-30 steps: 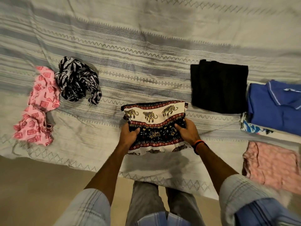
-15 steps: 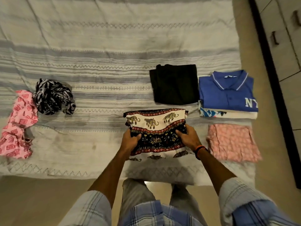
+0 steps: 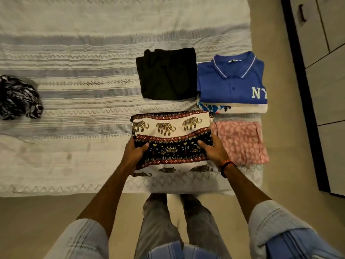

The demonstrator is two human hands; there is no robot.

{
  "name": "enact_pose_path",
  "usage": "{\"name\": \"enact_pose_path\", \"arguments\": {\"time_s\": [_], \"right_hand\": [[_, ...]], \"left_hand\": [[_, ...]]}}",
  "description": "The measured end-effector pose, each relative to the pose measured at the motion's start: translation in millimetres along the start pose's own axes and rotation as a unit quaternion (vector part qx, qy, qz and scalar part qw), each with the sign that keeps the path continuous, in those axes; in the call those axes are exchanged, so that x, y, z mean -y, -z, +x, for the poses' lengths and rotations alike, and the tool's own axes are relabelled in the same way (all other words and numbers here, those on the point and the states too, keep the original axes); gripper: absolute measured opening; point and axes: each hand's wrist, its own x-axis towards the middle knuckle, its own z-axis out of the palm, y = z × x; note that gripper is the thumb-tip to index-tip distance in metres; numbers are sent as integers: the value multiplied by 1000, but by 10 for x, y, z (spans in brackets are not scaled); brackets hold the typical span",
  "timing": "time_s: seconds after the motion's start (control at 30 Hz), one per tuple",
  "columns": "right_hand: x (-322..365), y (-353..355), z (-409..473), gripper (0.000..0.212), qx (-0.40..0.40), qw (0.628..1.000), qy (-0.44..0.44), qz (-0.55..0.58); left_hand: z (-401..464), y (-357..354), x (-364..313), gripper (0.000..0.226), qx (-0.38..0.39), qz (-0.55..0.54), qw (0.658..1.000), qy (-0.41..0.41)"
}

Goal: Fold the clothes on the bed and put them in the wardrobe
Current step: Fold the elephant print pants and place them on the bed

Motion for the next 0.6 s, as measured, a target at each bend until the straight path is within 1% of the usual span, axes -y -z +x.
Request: {"name": "enact_pose_path", "arguments": {"time_s": [0.03,0.1,0.13,0.17,0.23,0.3,0.33,0.43,0.6], "right_hand": [[-96,-38,89,60,2,999,-8,-36],[-301,-77,218,80,14,986,-27,-165],[-434,-136,286,85,24,977,-51,-208],[-567,-171,368,85,28,971,-65,-230],[-590,-222,370,75,21,970,-70,-233],[-499,-251,294,65,16,977,-61,-203],[-470,-253,263,62,16,981,-64,-183],[-436,-239,210,60,-5,987,-71,-146],[-410,34,148,51,-53,992,-59,-98]], "left_hand": [[106,21,79,49,2,40,999,-2],[223,73,233,74,16,133,990,35],[280,94,341,83,32,172,982,66],[317,95,406,87,50,198,976,80],[401,98,544,88,66,230,968,74],[581,70,750,91,67,249,965,58],[600,33,781,87,71,243,966,51],[291,-151,423,70,91,236,966,47],[131,-602,106,64,129,222,966,24]]}}
